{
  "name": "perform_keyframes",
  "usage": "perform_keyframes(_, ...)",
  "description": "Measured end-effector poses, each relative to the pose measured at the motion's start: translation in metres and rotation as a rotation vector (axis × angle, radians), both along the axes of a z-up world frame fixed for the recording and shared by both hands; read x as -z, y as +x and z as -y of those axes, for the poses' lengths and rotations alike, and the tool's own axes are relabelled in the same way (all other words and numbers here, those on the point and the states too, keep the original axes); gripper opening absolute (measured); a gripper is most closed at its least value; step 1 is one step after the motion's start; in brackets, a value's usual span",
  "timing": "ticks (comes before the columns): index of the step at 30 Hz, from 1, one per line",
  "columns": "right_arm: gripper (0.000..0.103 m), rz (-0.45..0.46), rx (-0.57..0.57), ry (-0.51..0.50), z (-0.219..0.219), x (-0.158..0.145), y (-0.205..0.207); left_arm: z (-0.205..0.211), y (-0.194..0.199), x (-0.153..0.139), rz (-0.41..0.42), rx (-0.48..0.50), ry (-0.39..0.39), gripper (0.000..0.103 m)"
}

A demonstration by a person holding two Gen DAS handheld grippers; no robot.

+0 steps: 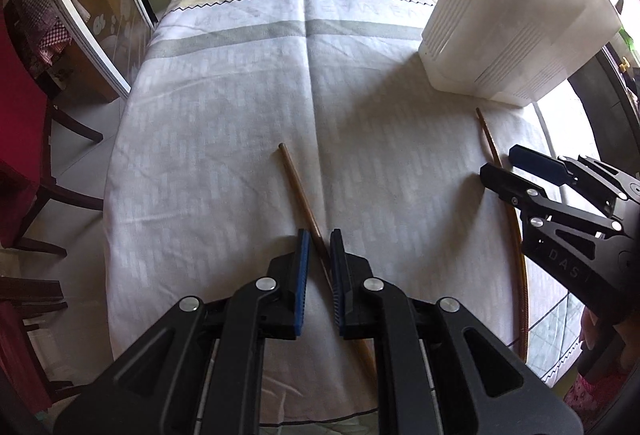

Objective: Organize utensils
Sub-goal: 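Close right gripper on the last chopstick while left gripper holds its chopstick, then lift both chopsticks upright and carry them over the white holder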

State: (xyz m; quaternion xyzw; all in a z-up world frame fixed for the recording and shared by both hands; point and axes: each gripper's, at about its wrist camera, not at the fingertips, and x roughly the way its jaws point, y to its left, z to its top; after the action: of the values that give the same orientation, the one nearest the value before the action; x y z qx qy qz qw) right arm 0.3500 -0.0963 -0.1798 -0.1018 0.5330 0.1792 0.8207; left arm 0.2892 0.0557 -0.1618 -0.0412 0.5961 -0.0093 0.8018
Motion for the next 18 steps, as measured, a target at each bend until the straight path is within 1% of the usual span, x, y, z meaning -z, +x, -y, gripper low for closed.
perform_keyframes(1,0.032,0.002,-0.003,0.001,-0.003,0.000,0.000,-0.005,0.003,0.000,-0.003,-0.009,0.000,0.015)
perform_keyframes(2,0.029,0.004,-0.008,-0.001,-0.008,0.000,0.002,-0.005,0.004,0.000,-0.005,-0.017,0.001,0.021)
perform_keyframes(3,0.025,0.000,-0.011,0.005,-0.009,0.000,0.003,-0.008,0.008,0.001,-0.008,-0.025,0.003,0.024)
perform_keyframes(4,0.024,-0.002,-0.010,0.008,-0.009,0.000,0.004,-0.008,0.009,0.001,-0.012,-0.031,0.007,0.028)
perform_keyframes(6,0.012,-0.003,-0.010,0.014,-0.013,0.002,0.007,-0.008,0.012,0.001,-0.018,-0.036,0.016,0.030)
perform_keyframes(7,0.009,-0.003,-0.008,0.016,-0.011,0.002,0.007,-0.008,0.014,0.001,-0.022,-0.041,0.020,0.031)
perform_keyframes(9,0.007,-0.003,-0.009,0.028,-0.007,0.002,0.007,-0.004,0.017,0.002,-0.024,-0.039,0.038,0.031)
perform_keyframes(13,0.006,-0.011,-0.013,0.047,0.001,0.000,0.005,0.004,0.022,0.002,-0.016,-0.030,0.063,0.031)
perform_keyframes(15,0.006,-0.005,-0.009,0.072,0.010,-0.006,0.001,0.007,0.024,0.002,-0.007,-0.023,0.071,0.027)
perform_keyframes(17,0.006,0.008,-0.006,0.098,0.018,-0.014,-0.004,0.010,0.025,0.001,-0.003,-0.017,0.071,0.014)
perform_keyframes(18,0.006,0.019,-0.006,0.114,0.023,-0.020,-0.007,0.010,0.026,0.001,-0.004,-0.019,0.069,0.010)
